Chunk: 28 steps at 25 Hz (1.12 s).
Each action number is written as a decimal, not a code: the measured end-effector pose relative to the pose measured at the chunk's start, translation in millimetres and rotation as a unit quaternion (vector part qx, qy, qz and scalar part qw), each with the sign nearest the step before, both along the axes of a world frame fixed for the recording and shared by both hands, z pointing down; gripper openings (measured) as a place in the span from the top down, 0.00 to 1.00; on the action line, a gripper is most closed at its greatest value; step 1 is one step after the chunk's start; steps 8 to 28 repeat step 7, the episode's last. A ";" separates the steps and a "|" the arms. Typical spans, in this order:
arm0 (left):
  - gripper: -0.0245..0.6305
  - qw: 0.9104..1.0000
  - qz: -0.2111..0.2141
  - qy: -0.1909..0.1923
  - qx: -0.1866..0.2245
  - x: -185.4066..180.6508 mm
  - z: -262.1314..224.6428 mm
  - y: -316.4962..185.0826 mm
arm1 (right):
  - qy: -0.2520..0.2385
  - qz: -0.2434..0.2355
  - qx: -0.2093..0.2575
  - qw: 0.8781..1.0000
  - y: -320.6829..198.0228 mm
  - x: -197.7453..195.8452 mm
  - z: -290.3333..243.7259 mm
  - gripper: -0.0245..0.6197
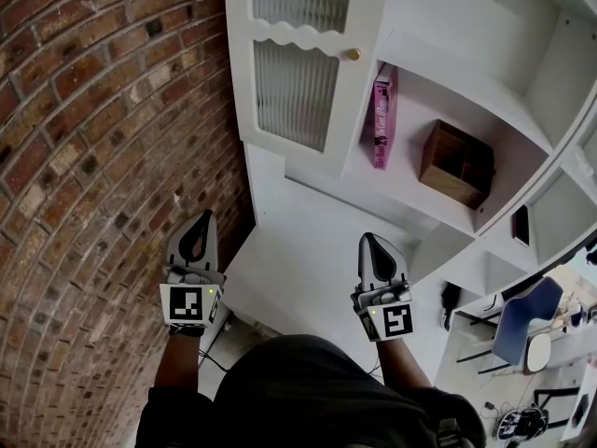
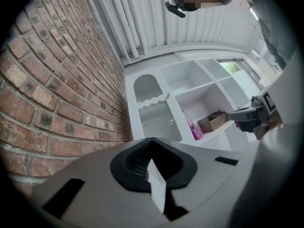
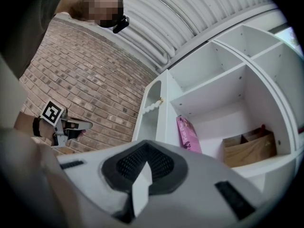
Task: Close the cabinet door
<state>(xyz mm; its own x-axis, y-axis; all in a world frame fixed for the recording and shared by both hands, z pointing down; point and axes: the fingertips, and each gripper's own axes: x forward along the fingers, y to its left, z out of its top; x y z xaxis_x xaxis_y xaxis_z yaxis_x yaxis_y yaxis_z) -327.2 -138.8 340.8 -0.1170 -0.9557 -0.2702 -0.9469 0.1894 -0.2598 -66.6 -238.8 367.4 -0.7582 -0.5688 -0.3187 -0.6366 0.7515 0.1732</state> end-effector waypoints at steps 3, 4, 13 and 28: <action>0.96 1.000 0.002 0.000 0.000 1.8 -3.0 -2.9 | 0.000 0.004 0.000 1.000 -1.7 2.4 -0.5 0.96; 0.96 1.000 0.003 -0.001 0.000 2.2 -3.3 -3.5 | 0.000 0.005 0.000 1.000 -2.1 2.9 -0.3 0.96; 0.96 1.000 0.006 -0.001 -0.001 3.1 -3.5 -4.9 | 0.001 0.007 -0.001 1.000 -2.6 3.5 -0.3 0.96; 0.96 1.000 0.006 -0.001 -0.001 3.1 -3.5 -4.9 | 0.001 0.007 -0.001 1.000 -2.6 3.5 -0.3 0.96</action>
